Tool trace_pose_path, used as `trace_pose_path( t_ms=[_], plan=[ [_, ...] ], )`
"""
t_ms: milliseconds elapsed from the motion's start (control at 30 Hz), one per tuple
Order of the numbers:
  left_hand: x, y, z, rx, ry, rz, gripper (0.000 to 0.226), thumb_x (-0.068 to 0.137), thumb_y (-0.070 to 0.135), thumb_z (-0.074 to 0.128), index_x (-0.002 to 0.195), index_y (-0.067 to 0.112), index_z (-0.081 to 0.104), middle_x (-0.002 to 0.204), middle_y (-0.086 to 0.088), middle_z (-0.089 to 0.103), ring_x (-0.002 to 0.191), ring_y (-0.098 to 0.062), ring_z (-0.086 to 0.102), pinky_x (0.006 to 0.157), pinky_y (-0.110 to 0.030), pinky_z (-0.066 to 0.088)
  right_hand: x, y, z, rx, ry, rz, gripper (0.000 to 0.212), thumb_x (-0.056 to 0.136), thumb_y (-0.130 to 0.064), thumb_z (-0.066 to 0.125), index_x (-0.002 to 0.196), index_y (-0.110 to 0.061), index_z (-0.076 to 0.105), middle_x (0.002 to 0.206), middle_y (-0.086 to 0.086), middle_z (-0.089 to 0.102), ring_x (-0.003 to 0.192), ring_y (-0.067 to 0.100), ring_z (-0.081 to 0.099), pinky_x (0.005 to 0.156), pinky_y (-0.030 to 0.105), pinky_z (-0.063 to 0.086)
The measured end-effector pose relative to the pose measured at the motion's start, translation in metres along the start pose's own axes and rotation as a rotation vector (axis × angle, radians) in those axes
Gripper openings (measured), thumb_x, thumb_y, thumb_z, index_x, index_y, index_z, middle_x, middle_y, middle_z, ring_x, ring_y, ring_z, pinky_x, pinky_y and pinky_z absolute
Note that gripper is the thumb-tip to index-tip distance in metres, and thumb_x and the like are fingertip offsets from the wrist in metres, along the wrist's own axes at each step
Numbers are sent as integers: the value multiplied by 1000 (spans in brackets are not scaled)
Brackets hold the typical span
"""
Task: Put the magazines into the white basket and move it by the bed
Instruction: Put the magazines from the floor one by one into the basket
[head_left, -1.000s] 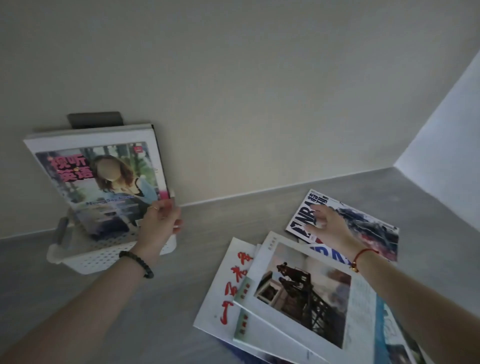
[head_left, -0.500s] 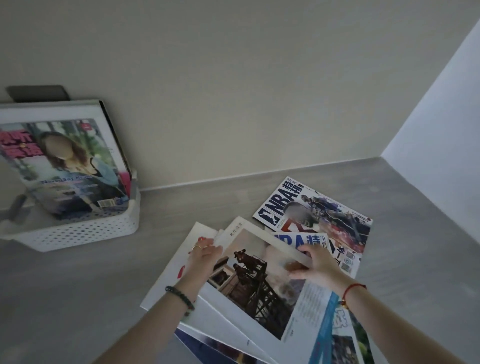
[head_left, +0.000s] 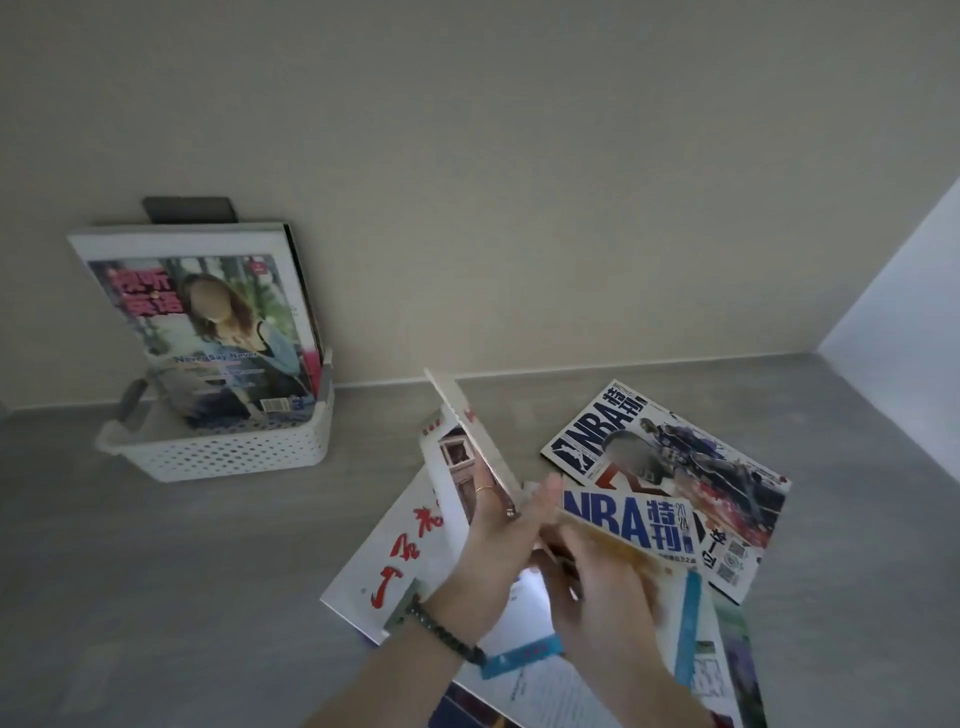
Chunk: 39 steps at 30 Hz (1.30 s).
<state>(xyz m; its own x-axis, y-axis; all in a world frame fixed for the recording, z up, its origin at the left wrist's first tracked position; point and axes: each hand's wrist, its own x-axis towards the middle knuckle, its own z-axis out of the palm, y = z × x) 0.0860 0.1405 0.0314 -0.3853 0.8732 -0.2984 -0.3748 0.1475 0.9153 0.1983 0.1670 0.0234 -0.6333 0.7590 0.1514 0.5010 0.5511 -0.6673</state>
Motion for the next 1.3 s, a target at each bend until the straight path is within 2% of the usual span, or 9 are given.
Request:
trace_pose_path(
  t_ms=[133, 267, 367, 433, 567, 700, 900, 1067, 1300],
  plan=[
    [-4, 14, -28, -89, 152, 22, 34, 94, 6, 37, 125, 18, 41, 120, -17, 59, 101, -33, 61, 85, -52, 51, -1, -26, 15, 249, -178, -47, 24, 87, -22, 54, 109, -30, 54, 108, -15, 62, 93, -1, 61, 81, 25, 53],
    [-18, 29, -68, -125, 33, 107, 33, 89, 1, 44, 120, 12, 51, 109, -13, 68, 93, -35, 65, 64, -43, 57, 27, -28, 11, 338, -45, 113, 68, 75, -38, 63, 131, -32, 25, 124, -27, 32, 105, -20, 43, 77, 4, 45],
    [-27, 47, -92, -132, -45, 221, 39, 81, 8, 51, 120, 15, 53, 110, -4, 69, 101, -23, 65, 75, -32, 56, 62, -25, 4, 683, -109, 410, 110, 53, -54, 70, 142, -28, 10, 141, -9, 34, 127, 11, 40, 100, 41, 41],
    [-31, 61, -109, -148, -54, 277, 40, 80, 12, 51, 120, 18, 55, 115, -5, 67, 108, -25, 62, 84, -37, 54, 81, -25, 6, 901, -222, 452, 119, 41, -58, 77, 140, -26, 20, 133, 3, 51, 118, 22, 49, 96, 46, 43],
    [-35, 90, -154, -190, -21, 374, 37, 82, 12, 55, 118, 17, 57, 115, -5, 67, 106, -23, 63, 80, -31, 54, 113, -44, 15, 949, -291, 345, 68, 61, -42, 73, 120, -16, 51, 97, -1, 72, 75, 13, 69, 52, 31, 51],
    [-36, 121, -206, 61, 272, 472, 28, 83, 4, 53, 108, 15, 61, 103, 5, 69, 96, -15, 65, 80, -21, 53, 154, -81, 23, 811, -65, 252, 17, 78, -10, 64, 93, -17, 58, 99, 7, 68, 80, 17, 66, 64, 35, 53],
    [-18, 175, -285, 444, 599, 512, 20, 87, 15, 55, 102, 9, 67, 94, -1, 68, 81, -19, 64, 64, -29, 55, 210, -173, 60, 654, 196, 73, 22, 74, -3, 69, 69, -18, 53, 81, 10, 66, 67, 16, 65, 62, 28, 54],
    [10, 219, -348, 470, 677, 549, 21, 81, 18, 64, 101, 12, 68, 92, 0, 67, 80, -18, 65, 85, -44, 54, 249, -220, 99, 666, 274, 89, 24, 75, -8, 69, 65, -21, 52, 77, 6, 66, 65, 14, 63, 56, 22, 50],
    [64, 209, -403, 475, 754, 431, 18, 73, 15, 72, 88, 6, 70, 89, -8, 70, 82, -24, 66, 82, -44, 55, 284, -220, 161, 623, 330, 220, 23, 75, -10, 70, 64, -20, 53, 68, -3, 59, 63, 15, 56, 57, 19, 45]
  ],
)
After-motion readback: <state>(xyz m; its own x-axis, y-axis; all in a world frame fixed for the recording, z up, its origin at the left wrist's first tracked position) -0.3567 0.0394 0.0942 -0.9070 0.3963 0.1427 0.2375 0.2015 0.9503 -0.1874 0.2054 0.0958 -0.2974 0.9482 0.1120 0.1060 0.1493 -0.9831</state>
